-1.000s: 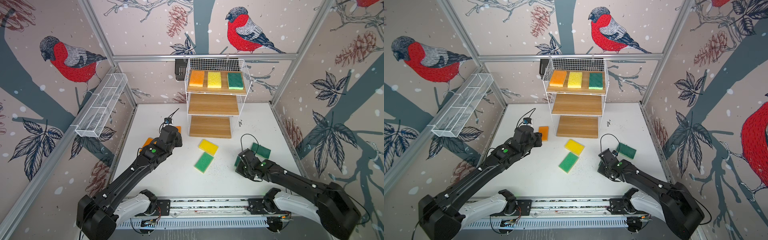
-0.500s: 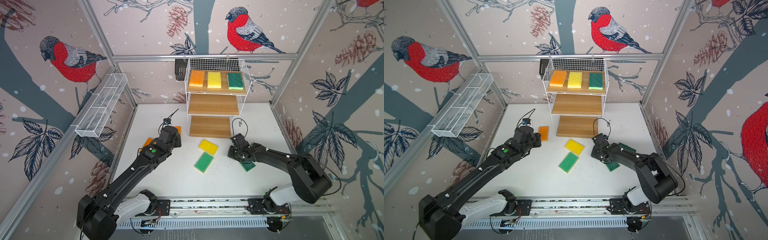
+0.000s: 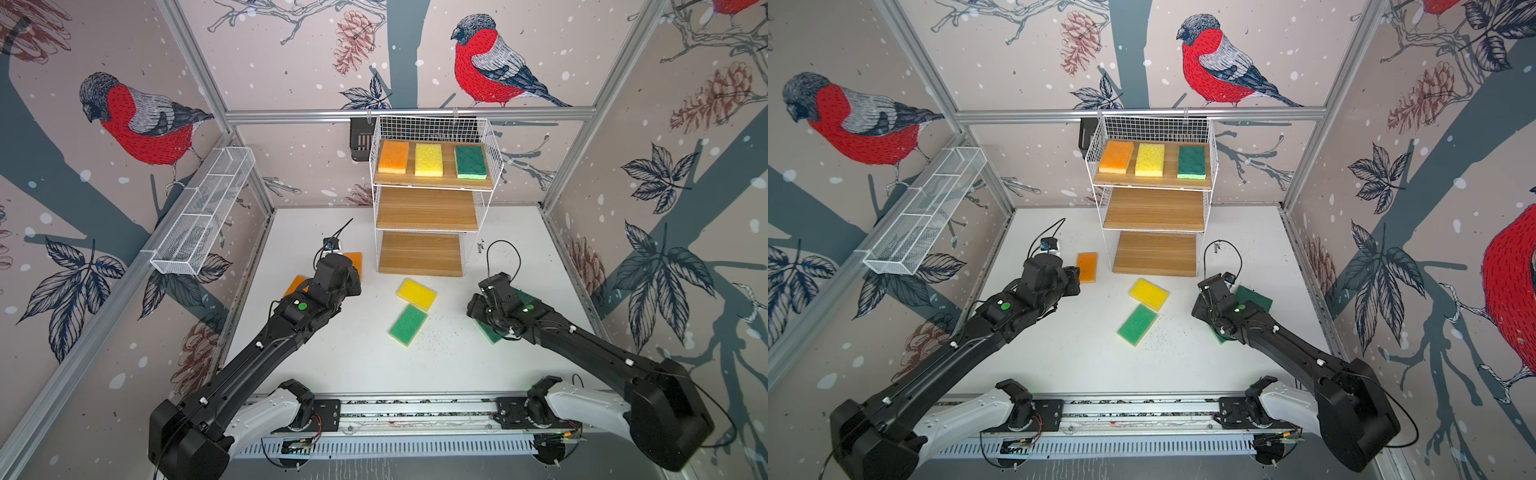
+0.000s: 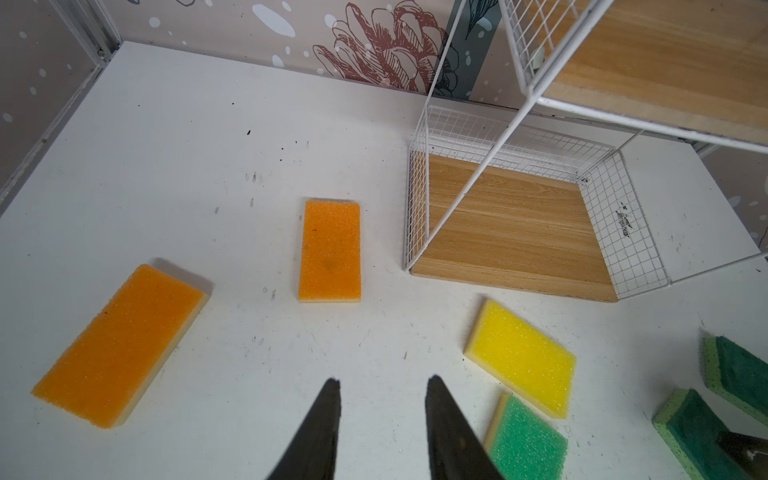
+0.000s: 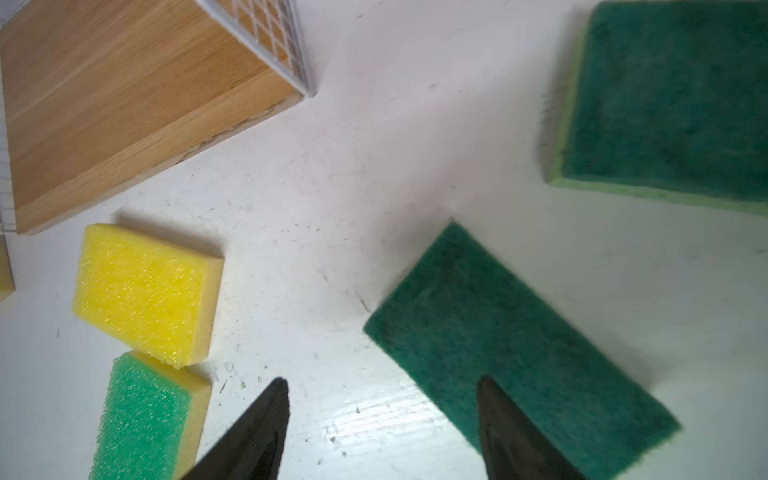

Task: Place and organize the cleaning sponges onto the shelf
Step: 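Move the open right gripper over a dark green scouring sponge on the table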

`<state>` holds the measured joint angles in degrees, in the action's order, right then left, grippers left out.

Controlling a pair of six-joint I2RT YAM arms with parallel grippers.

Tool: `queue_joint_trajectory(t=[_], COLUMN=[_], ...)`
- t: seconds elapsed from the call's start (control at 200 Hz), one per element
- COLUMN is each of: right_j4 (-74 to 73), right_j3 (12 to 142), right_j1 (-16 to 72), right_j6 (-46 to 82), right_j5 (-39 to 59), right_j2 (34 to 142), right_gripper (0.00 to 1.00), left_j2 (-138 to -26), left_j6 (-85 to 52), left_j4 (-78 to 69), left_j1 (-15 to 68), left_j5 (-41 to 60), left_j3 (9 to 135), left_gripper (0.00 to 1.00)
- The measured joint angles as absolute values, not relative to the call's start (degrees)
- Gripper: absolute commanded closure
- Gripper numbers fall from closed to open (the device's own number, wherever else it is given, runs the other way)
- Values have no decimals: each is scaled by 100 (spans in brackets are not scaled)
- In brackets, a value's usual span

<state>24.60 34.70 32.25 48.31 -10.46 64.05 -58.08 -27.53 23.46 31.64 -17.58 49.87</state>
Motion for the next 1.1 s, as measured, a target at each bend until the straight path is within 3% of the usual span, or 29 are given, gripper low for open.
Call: queue_joint_trajectory(t=[0.395, 0.805, 1.101], right_j4=[2239, 1750, 1413], right_j3=[3100, 2493, 2342], right_j1=[1907, 1970, 2755], right_j6=[4453, 4200, 4429], right_j5=[-1111, -373, -117], right_j2=[6149, 5920, 5902], right_gripper=[24, 24, 24], left_j2=[-5682, -5472, -5135], left_j6=[-2871, -2912, -2974], left_j4=[2364, 2418, 2617], left_j1=[3162, 3162, 3162], left_j5=[-1658, -1653, -1653], left_j3=[4831, 4921, 4921], left_gripper=[64, 64, 64])
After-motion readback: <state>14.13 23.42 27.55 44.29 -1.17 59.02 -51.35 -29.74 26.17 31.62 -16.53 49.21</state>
